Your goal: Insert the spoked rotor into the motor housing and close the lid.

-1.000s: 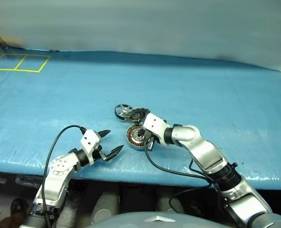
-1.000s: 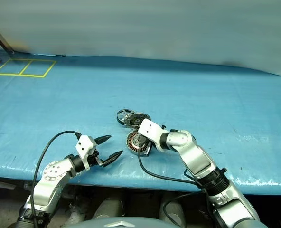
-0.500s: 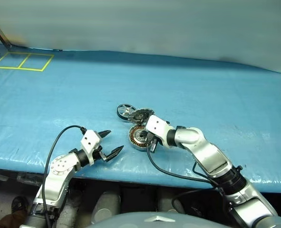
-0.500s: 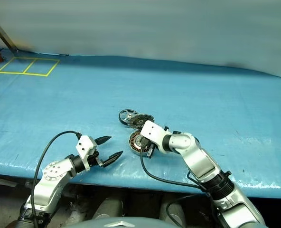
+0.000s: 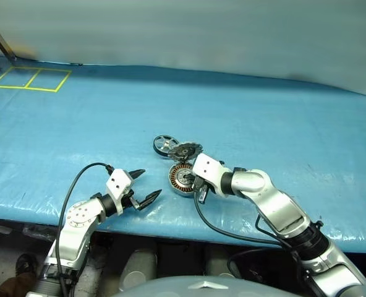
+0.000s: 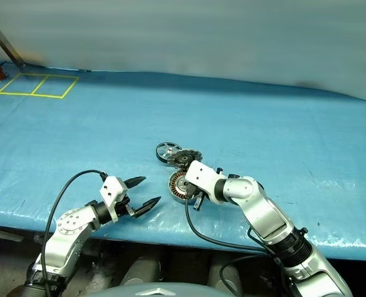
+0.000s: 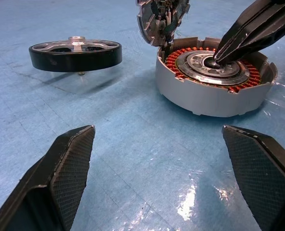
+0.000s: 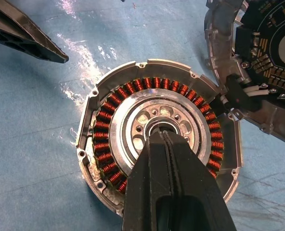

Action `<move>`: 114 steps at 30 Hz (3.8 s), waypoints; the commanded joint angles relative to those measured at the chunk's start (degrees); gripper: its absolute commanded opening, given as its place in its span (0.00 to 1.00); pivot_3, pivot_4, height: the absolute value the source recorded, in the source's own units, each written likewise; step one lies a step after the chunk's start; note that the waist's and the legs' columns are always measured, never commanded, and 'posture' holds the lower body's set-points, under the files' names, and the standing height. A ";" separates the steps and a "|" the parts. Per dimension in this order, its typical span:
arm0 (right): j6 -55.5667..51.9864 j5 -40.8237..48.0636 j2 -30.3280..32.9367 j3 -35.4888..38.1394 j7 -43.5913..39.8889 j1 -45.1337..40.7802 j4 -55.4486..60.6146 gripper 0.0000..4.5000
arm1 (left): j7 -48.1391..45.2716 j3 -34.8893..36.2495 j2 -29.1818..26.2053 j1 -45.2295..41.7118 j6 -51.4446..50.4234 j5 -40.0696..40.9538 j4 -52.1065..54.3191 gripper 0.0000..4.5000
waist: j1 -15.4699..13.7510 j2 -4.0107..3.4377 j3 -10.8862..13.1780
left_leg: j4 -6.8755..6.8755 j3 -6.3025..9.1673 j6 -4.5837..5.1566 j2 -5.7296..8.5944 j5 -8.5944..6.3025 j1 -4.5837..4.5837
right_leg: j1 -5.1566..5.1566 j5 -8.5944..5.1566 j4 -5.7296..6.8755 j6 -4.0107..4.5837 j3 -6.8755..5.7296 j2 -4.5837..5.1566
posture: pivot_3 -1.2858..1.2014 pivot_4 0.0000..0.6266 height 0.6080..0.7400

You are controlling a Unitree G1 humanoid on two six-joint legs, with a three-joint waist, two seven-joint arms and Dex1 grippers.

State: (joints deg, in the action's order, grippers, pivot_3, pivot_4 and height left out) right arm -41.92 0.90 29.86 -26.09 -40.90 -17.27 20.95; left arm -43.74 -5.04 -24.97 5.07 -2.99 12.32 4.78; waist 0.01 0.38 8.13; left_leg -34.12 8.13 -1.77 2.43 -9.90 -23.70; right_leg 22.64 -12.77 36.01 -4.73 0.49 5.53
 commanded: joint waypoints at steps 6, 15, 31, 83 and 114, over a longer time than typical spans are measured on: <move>-2.11 0.12 1.11 1.80 0.38 -0.30 0.71 0.00 | 0.12 0.34 0.20 -0.53 1.17 0.18 0.48 1.00 | 0.03 -0.01 0.10 | 0.00 -0.01 0.01 0.00 0.01 -0.08 | 0.08 0.00 0.00 0.00 0.00 0.00 | 0.52 0.24 1.00; -1.03 -0.25 -0.49 1.55 1.12 -2.72 -1.26 0.00 | 0.30 0.31 0.60 -0.50 1.40 0.11 0.23 1.00 | 0.69 -0.09 0.34 | 0.11 -0.03 0.30 -0.03 0.19 -0.24 | 0.10 0.01 0.02 0.00 0.00 -0.04 | 0.52 0.24 1.00; 0.19 1.24 -3.26 1.29 0.12 -4.93 1.22 0.00 | 0.68 0.43 0.55 -0.21 1.37 0.16 0.38 1.00 | 0.82 -0.08 0.79 | 0.13 -0.04 0.30 -0.04 0.19 -0.28 | 0.12 0.01 0.03 0.00 0.01 -0.07 | 0.52 0.24 1.00; -2.85 0.65 -1.12 1.15 1.88 -1.99 -2.82 0.00 | 0.34 0.17 0.41 -0.98 1.19 0.05 -0.22 1.00 | 0.61 -0.05 0.76 | -0.02 -0.03 0.30 -0.03 0.19 -0.04 | 0.05 0.02 0.08 -0.02 0.02 -0.07 | 0.52 0.24 1.00; -2.01 0.08 0.07 -0.35 1.08 -2.51 -3.40 0.00 | 0.77 0.40 1.02 -0.60 1.71 -0.18 -0.50 1.00 | 0.68 -0.05 0.76 | -0.05 -0.04 0.30 -0.04 0.19 -0.03 | 0.00 0.03 0.09 -0.03 0.02 -0.08 | 0.52 0.24 1.00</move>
State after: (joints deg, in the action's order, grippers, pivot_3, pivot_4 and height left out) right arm -42.89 2.14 28.90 -25.91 -39.87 -20.45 19.35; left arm -43.03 -5.02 -24.13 4.56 -2.37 11.94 4.44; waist 0.69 0.33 8.89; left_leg -34.16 8.09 -1.46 2.39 -9.71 -23.73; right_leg 22.64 -12.74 36.10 -4.76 0.51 5.45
